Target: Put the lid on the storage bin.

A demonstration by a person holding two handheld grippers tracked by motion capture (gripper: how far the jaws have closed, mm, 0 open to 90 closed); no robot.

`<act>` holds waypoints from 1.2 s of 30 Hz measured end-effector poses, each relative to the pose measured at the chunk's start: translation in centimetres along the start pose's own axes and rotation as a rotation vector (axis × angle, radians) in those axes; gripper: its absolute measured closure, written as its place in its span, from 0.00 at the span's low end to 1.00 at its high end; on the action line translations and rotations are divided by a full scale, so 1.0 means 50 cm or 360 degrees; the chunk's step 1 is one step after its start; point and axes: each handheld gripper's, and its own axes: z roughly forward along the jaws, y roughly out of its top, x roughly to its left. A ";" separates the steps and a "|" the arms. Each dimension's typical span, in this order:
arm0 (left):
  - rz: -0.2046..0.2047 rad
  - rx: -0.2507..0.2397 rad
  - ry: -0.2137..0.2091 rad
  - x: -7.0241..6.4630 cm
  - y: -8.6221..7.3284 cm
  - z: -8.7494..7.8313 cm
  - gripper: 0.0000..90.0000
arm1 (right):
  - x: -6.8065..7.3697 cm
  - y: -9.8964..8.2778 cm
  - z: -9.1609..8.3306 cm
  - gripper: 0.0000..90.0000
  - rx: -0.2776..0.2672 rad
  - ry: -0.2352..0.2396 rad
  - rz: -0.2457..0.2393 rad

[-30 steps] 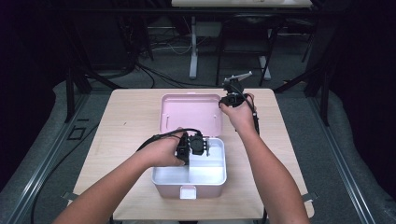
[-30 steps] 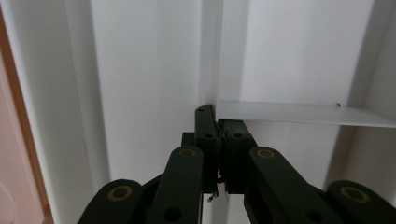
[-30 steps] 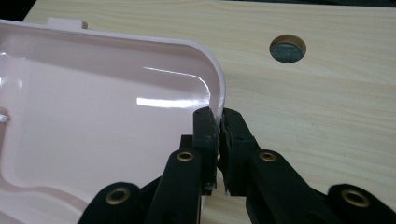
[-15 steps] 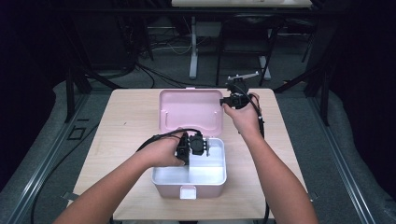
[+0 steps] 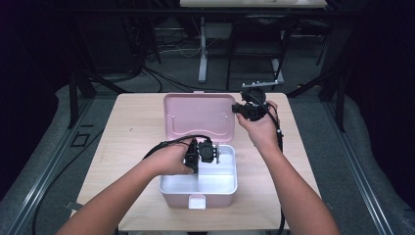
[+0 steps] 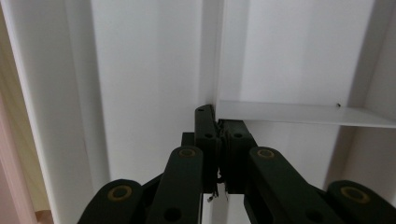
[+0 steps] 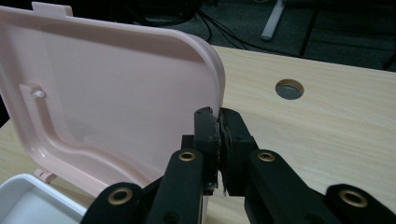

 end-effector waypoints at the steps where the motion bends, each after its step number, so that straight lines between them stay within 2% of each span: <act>1: 0.0001 0.0001 0.0001 0.000 0.000 0.000 0.97 | 0.000 -0.003 -0.010 0.97 0.0009 0.0036 -0.0009; 3: 0.0008 0.0000 0.0008 0.001 0.000 0.000 0.97 | 0.002 -0.009 -0.016 0.97 -0.0022 0.0019 -0.0012; 4: 0.0010 0.0005 0.0007 0.001 0.000 -0.001 0.97 | 0.000 -0.010 -0.024 0.97 0.0006 0.0079 -0.0021; 5: 0.0010 0.0004 0.0008 0.001 0.000 -0.001 0.97 | 0.004 -0.015 -0.023 0.97 -0.0050 0.0031 -0.0017; 13: -0.0009 -0.0027 0.0018 -0.001 -0.003 0.000 0.96 | 0.017 -0.036 -0.057 0.97 -0.0106 0.0032 -0.0059; 23: -0.0027 -0.0014 0.0083 -0.011 -0.002 -0.001 0.95 | 0.035 -0.066 -0.086 0.97 -0.0193 0.0030 -0.0126; 25: -0.0036 -0.0025 0.0095 -0.012 -0.004 -0.001 0.93 | 0.040 -0.072 -0.090 0.97 -0.0218 0.0009 -0.0140; 26: -0.0041 -0.0030 0.0105 -0.012 -0.005 -0.001 0.93 | 0.040 -0.075 -0.094 0.97 -0.0208 0.0033 -0.0150; 27: -0.0053 -0.0045 0.0107 -0.012 -0.007 -0.001 0.93 | 0.042 -0.078 -0.097 0.97 -0.0214 0.0025 -0.0151; 30: -0.0080 -0.0082 0.0094 -0.010 -0.014 -0.002 0.90 | 0.044 -0.087 -0.103 0.97 -0.0238 0.0018 -0.0159; 34: -0.0111 -0.0114 0.0147 -0.013 -0.021 -0.003 0.84 | 0.050 -0.098 -0.109 0.97 -0.0266 0.0010 -0.0187; 36: -0.0106 -0.0119 0.0169 -0.017 -0.025 -0.004 0.78 | 0.051 -0.101 -0.112 0.97 -0.0269 0.0010 -0.0195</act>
